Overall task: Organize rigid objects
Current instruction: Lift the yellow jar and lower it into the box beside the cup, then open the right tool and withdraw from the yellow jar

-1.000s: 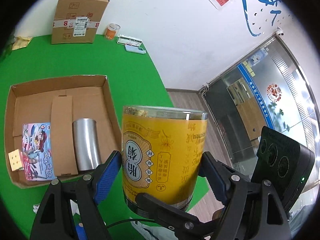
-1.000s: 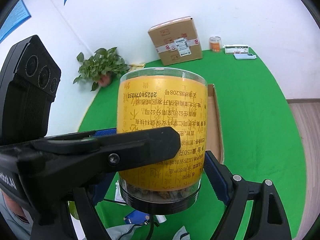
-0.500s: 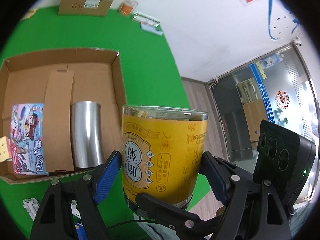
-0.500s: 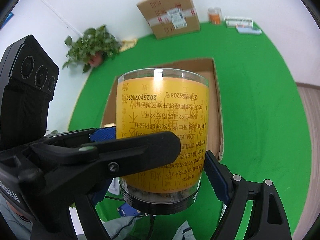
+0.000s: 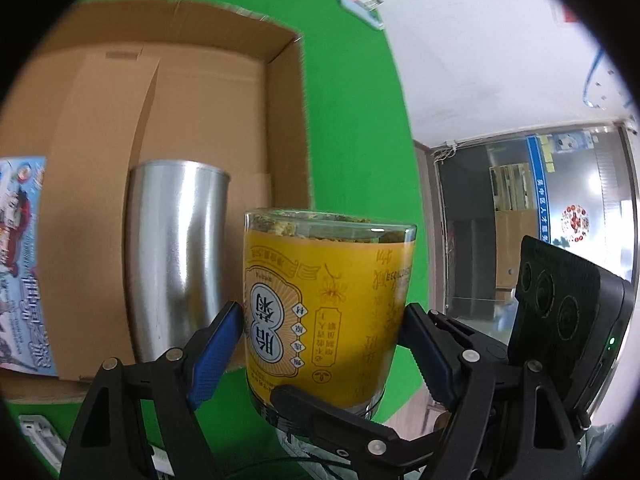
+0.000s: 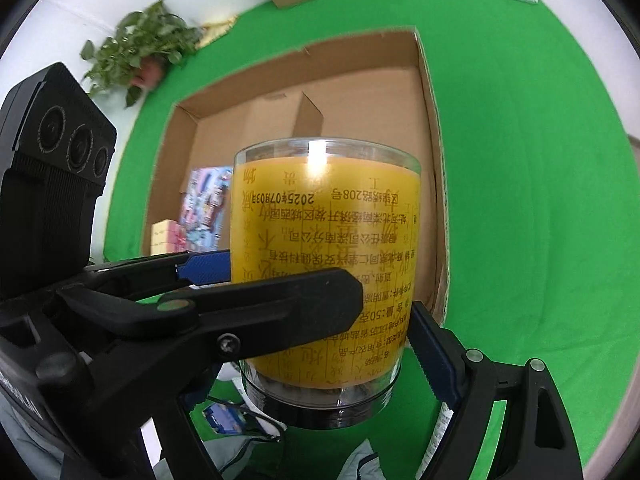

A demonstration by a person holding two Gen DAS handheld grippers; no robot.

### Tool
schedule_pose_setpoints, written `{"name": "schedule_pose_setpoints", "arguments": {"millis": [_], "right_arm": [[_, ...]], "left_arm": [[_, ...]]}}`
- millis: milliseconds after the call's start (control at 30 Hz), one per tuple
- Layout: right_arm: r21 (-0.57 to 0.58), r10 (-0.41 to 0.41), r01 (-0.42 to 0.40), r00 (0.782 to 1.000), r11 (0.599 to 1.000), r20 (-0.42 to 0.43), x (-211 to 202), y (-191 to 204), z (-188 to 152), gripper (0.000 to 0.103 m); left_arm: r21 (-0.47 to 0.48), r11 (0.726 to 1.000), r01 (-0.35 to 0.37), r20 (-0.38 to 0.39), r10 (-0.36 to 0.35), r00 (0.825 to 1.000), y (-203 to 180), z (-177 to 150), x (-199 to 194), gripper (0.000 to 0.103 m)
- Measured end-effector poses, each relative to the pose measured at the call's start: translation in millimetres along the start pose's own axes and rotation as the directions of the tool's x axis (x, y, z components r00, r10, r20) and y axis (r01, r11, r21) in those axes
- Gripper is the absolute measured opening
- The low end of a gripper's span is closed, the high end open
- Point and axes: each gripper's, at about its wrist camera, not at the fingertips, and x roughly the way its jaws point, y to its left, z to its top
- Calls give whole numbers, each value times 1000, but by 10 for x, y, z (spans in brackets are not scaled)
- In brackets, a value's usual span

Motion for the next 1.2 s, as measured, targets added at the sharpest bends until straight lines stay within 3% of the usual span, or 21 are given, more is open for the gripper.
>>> {"name": "schedule_pose_setpoints", "arguments": {"millis": [100,200,300,333,367,500,567,633,700,767,800,833,867,933,967,1000,1033,1067,1100,1167,1200], "right_arm": [[34,-9,10,999,999,-32,251,-101,69,83],[49,-79,82,995,995,-62,453,-169,116,84],[96,-66,69,997,993,-34,457,-277,122,87],[103,-52,53,998,993,-20,429,-304,107,90],[102,-36,37,999,994,-6,388,-317,89,100],[59,-14,11,999,998,46,152,-306,-76,102],[13,-55,54,992,998,113,-15,-261,-192,102],[-11,-81,84,981,996,176,-239,-198,-314,102],[-17,-111,119,964,993,241,-416,-140,-443,102],[-21,-140,150,955,988,261,-521,-83,-560,102],[-27,-143,156,954,987,262,-548,-55,-620,102],[-32,-149,163,953,986,264,-575,-25,-690,102],[-34,-160,175,948,984,274,-622,-13,-765,97],[-60,-174,202,934,978,314,-714,82,-951,76],[-76,-170,204,931,976,324,-720,123,-1024,68],[-92,-162,203,929,975,334,-756,171,-1131,69],[-102,-156,202,927,974,340,-770,199,-1213,73],[-109,-151,198,928,974,341,-763,215,-1295,92],[-111,-143,189,932,976,334,-740,197,-1386,102],[-86,-123,157,943,984,308,-611,84,-1541,103],[-73,-118,144,951,987,285,-521,4,-1579,103]], "left_arm": [[-8,1000,-30,-10,30,999,70,20,134,79],[-12,999,-52,-30,51,998,75,22,218,79],[12,998,-55,-23,55,998,20,-12,135,79],[36,996,-79,-5,80,997,-25,-43,44,79],[51,994,-98,14,97,995,-52,-74,-17,79],[105,980,-169,163,151,975,-182,-277,-487,80],[113,959,-259,280,219,935,-228,-465,-792,80],[90,935,-344,371,289,883,-232,-679,-1075,80],[56,919,-390,408,335,849,-190,-841,-1263,80],[-4,894,-448,436,404,804,-81,-1103,-1466,79],[-17,882,-471,442,429,788,-53,-1197,-1515,58],[-12,872,-490,435,446,783,-14,-1326,-1553,19],[-9,871,-492,410,452,792,14,-1398,-1551,3],[-26,878,-477,399,447,801,68,-1572,-1595,1],[-45,876,-480,418,453,787,98,-1720,-1635,2],[-68,859,-507,432,483,761,105,-1799,-1652,9],[-95,832,-546,434,528,730,116,-1875,-1644,38],[-117,810,-575,429,563,706,106,-1893,-1608,61],[-137,792,-595,427,590,686,116,-1944,-1605,91],[-153,780,-606,486,594,641,104,-2085,-1649,91],[-151,774,-614,496,597,631,95,-2115,-1650,91]]}}
